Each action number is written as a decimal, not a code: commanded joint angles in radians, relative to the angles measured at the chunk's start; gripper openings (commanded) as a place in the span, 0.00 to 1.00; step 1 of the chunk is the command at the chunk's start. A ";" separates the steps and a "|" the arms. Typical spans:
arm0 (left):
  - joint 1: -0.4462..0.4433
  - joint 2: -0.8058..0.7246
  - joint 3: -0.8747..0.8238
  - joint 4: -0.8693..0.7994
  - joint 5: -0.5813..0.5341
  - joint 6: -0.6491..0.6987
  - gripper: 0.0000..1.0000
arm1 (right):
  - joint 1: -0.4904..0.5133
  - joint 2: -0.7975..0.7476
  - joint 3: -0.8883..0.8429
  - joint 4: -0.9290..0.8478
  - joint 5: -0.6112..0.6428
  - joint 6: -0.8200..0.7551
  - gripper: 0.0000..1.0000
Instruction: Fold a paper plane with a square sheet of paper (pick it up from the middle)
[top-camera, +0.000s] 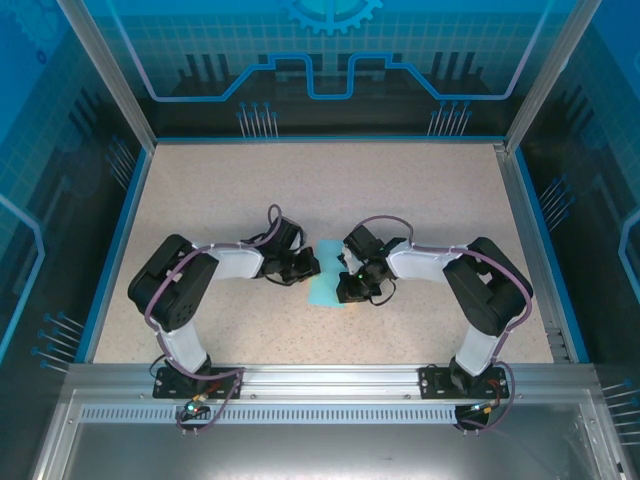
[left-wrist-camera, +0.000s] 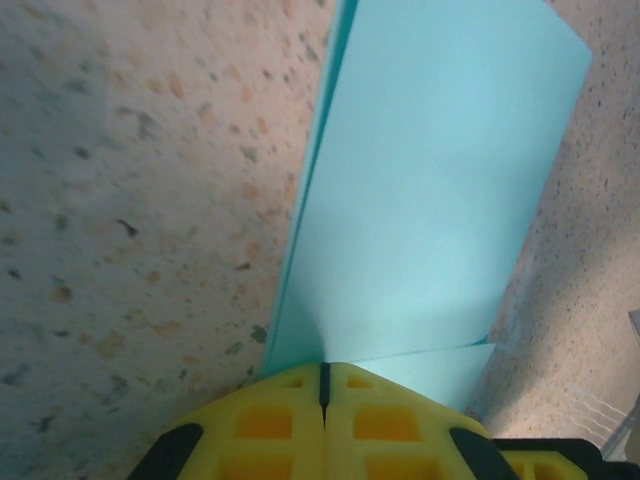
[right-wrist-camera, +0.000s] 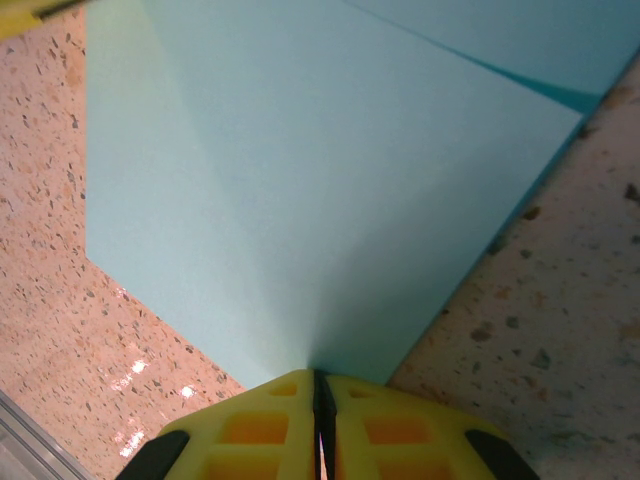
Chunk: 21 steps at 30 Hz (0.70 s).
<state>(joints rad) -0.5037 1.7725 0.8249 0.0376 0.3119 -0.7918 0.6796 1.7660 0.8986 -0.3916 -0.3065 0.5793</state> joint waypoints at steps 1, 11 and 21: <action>0.056 0.005 0.035 -0.110 -0.172 0.053 0.06 | -0.006 0.089 -0.068 -0.164 0.179 -0.002 0.12; 0.070 -0.104 0.085 -0.203 -0.147 0.058 0.19 | -0.028 -0.124 0.111 -0.068 0.069 0.071 0.24; 0.069 -0.224 -0.045 -0.128 -0.036 -0.052 0.43 | -0.193 -0.131 0.121 -0.063 -0.014 -0.038 0.48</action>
<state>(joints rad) -0.4339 1.5719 0.8192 -0.1146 0.2108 -0.7956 0.5076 1.5894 1.0180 -0.4332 -0.2615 0.5922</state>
